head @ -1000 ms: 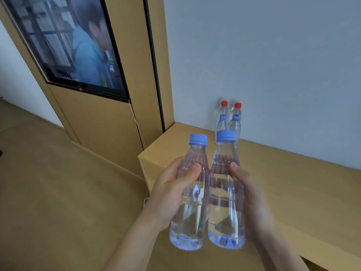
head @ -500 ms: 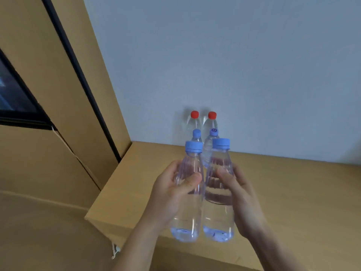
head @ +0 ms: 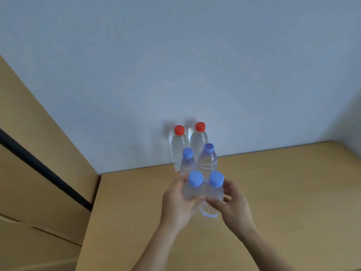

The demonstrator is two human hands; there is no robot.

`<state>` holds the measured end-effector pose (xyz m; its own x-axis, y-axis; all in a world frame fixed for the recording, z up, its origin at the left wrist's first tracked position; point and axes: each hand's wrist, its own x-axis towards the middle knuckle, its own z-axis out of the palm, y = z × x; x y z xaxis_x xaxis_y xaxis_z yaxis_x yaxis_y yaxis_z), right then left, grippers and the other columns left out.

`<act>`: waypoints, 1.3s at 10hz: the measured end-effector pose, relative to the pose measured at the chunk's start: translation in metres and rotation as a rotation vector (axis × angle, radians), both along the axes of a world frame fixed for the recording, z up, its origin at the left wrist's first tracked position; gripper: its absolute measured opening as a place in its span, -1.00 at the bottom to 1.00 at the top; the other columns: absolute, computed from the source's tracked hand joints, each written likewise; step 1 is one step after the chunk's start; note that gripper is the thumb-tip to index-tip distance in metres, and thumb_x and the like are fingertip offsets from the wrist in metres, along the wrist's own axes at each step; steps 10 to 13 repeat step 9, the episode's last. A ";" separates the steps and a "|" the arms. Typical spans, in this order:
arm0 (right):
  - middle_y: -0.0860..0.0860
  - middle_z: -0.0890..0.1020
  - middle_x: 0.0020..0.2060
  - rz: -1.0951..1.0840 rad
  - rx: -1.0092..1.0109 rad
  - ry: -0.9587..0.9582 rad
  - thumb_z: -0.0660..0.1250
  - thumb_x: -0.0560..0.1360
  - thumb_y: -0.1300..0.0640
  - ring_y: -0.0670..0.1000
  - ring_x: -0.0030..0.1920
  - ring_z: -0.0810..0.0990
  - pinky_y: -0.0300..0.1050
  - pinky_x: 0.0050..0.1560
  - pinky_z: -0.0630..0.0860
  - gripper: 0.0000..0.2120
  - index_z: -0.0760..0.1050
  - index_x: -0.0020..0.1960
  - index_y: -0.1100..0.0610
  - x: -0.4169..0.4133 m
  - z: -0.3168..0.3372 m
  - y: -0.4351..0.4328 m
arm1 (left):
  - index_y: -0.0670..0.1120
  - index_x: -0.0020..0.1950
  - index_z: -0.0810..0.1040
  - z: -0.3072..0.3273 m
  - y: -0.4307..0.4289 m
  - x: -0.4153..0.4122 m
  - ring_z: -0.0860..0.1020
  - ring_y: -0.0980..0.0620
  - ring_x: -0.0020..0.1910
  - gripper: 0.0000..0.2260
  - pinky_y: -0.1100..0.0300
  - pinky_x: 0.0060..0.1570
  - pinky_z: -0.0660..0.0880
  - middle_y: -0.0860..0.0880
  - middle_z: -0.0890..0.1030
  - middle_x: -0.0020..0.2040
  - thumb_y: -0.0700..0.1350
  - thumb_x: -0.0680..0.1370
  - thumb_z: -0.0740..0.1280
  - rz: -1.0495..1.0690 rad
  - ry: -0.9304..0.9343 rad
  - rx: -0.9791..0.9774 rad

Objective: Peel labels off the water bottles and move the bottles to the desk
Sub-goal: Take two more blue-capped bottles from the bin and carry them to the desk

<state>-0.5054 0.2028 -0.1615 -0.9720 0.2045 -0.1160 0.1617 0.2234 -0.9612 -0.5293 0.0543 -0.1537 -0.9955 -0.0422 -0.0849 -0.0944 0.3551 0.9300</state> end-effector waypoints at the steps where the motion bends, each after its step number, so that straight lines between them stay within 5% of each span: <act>1: -0.18 0.64 -0.07 -0.008 0.025 -0.021 0.52 0.31 0.22 -0.38 -0.10 0.55 -0.35 -0.11 0.53 -0.58 0.46 -0.01 -0.16 -0.012 -0.012 0.000 | 0.01 0.09 0.58 -0.011 0.007 -0.014 0.62 0.03 -0.01 -0.59 0.14 -0.01 0.54 0.02 0.67 -0.03 -0.14 0.28 0.53 0.019 -0.010 -0.013; 2: -0.08 0.61 -0.03 -0.024 0.041 -0.019 0.51 0.31 0.26 -0.40 -0.12 0.54 -0.46 -0.18 0.48 -0.60 0.47 -0.03 -0.11 -0.027 -0.021 0.004 | 0.02 0.03 0.58 -0.016 0.016 -0.027 0.60 0.01 -0.04 -0.65 0.21 -0.06 0.48 0.02 0.65 -0.05 -0.17 0.29 0.53 0.049 0.007 -0.030; 4: -0.13 0.62 0.02 -0.018 0.044 -0.053 0.49 0.31 0.29 -0.14 0.08 0.54 -0.13 0.10 0.45 -0.57 0.51 0.09 -0.04 -0.051 -0.036 0.010 | 0.09 -0.07 0.48 -0.027 0.026 -0.048 0.50 0.09 -0.06 -0.62 0.53 -0.14 0.36 0.06 0.47 -0.05 -0.24 0.29 0.54 0.129 0.019 -0.031; 6: -0.10 0.63 0.00 -0.028 0.044 -0.063 0.48 0.32 0.28 -0.29 0.03 0.51 -0.31 -0.06 0.40 -0.59 0.50 0.10 -0.02 -0.063 -0.045 0.013 | 0.22 -0.09 0.43 -0.048 0.030 -0.054 0.53 0.07 0.01 -0.55 0.37 -0.03 0.38 0.03 0.51 0.01 -0.23 0.29 0.54 0.183 -0.003 0.003; 8: -0.09 0.60 0.06 -0.014 0.048 -0.044 0.45 0.36 0.28 -0.14 0.11 0.51 -0.38 -0.01 0.37 -0.59 0.48 0.16 0.03 -0.060 -0.053 0.014 | -0.08 0.20 0.46 -0.051 0.035 -0.056 0.46 0.05 0.02 -0.56 0.37 -0.04 0.31 0.01 0.44 0.07 -0.15 0.37 0.50 0.145 0.009 -0.078; 9: -0.12 0.59 0.08 -0.003 0.031 -0.037 0.46 0.37 0.27 -0.11 0.15 0.51 -0.28 0.06 0.40 -0.57 0.44 0.11 -0.10 -0.059 -0.050 0.013 | -0.10 0.25 0.40 -0.051 0.033 -0.052 0.47 0.03 0.12 -0.48 0.36 -0.02 0.31 0.03 0.40 0.11 -0.11 0.36 0.51 0.136 -0.030 -0.066; 13: -0.12 0.59 0.08 -0.003 0.031 -0.037 0.46 0.37 0.27 -0.11 0.15 0.51 -0.28 0.06 0.40 -0.57 0.44 0.11 -0.10 -0.059 -0.050 0.013 | -0.10 0.25 0.40 -0.051 0.033 -0.052 0.47 0.03 0.12 -0.48 0.36 -0.02 0.31 0.03 0.40 0.11 -0.11 0.36 0.51 0.136 -0.030 -0.066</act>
